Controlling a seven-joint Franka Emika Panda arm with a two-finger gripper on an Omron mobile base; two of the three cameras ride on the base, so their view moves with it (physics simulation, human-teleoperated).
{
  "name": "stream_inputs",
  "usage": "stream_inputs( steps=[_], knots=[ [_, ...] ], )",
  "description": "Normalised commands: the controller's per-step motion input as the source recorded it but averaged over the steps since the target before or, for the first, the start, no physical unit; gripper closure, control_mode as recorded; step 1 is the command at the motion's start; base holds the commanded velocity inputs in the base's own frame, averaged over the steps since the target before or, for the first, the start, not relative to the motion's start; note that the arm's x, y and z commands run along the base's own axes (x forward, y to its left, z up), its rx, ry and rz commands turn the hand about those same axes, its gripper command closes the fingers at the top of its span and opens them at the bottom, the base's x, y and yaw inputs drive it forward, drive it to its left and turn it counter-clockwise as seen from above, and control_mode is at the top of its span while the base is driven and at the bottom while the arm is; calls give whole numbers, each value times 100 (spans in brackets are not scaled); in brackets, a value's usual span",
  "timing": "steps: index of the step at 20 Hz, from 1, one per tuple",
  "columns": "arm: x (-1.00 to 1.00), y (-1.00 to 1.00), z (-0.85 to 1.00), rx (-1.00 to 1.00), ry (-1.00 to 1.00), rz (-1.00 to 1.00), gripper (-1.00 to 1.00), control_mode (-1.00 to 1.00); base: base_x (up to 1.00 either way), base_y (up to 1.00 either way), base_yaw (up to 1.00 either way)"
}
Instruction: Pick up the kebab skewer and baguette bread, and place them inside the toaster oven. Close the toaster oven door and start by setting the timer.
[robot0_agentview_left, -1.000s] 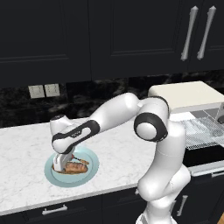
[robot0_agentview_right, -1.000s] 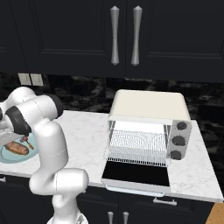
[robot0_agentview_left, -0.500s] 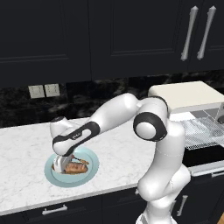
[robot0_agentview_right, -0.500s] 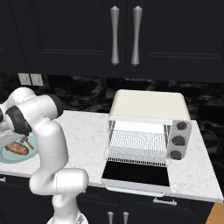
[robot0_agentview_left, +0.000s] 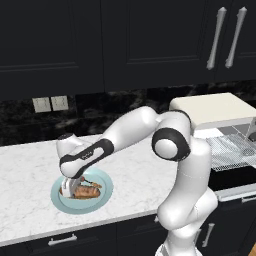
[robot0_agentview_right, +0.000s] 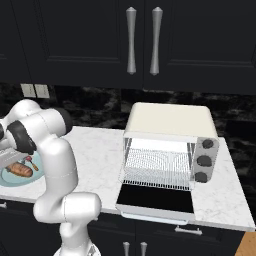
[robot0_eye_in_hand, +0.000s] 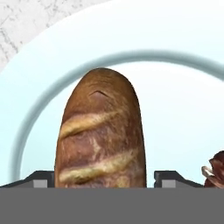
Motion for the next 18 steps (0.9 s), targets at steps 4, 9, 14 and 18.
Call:
stream_inputs(
  steps=[4, 9, 14, 18],
  knots=[
    [0, 0, -2, 0, 0, 1, 100, -100, 0, 0, 0],
    [-2, 0, 2, 0, 0, 0, 100, -100, 0, 0, 0],
    [-19, -24, 34, 0, -6, -1, 100, -100, 0, 0, 0],
    [-9, -37, 28, 0, -9, -1, 100, -100, 0, 0, 0]
  ],
)
